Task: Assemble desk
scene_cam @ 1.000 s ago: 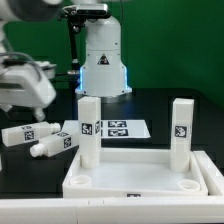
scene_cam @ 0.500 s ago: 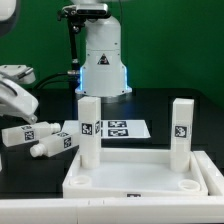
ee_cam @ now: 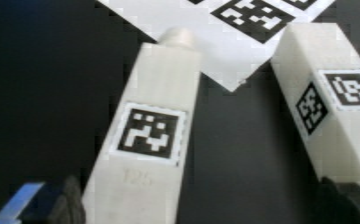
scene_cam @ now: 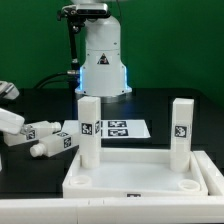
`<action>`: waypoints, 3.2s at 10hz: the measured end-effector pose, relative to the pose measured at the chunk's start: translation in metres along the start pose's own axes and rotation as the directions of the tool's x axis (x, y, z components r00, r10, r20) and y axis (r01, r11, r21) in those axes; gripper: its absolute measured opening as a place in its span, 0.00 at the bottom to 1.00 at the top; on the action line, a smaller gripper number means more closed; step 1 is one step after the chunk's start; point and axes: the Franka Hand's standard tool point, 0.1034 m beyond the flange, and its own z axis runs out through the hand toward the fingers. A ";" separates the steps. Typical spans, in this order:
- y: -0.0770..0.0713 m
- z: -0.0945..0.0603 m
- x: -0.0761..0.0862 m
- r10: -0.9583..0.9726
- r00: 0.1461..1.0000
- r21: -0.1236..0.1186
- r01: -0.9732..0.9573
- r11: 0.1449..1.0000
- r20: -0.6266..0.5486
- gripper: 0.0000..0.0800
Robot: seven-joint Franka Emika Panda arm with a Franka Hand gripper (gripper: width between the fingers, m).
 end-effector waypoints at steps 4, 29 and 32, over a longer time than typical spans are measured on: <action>0.016 0.013 -0.008 0.053 0.992 0.029 -0.057 0.998 0.111 0.81; -0.106 -0.080 -0.057 -0.255 0.856 -0.117 0.227 0.967 -0.449 0.36; -0.135 -0.093 -0.061 -0.313 0.742 -0.177 0.259 0.950 -0.593 0.36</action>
Offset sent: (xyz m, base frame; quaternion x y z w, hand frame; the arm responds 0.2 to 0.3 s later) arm -0.0040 0.0000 0.0209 -0.0237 -0.0464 0.0224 0.9984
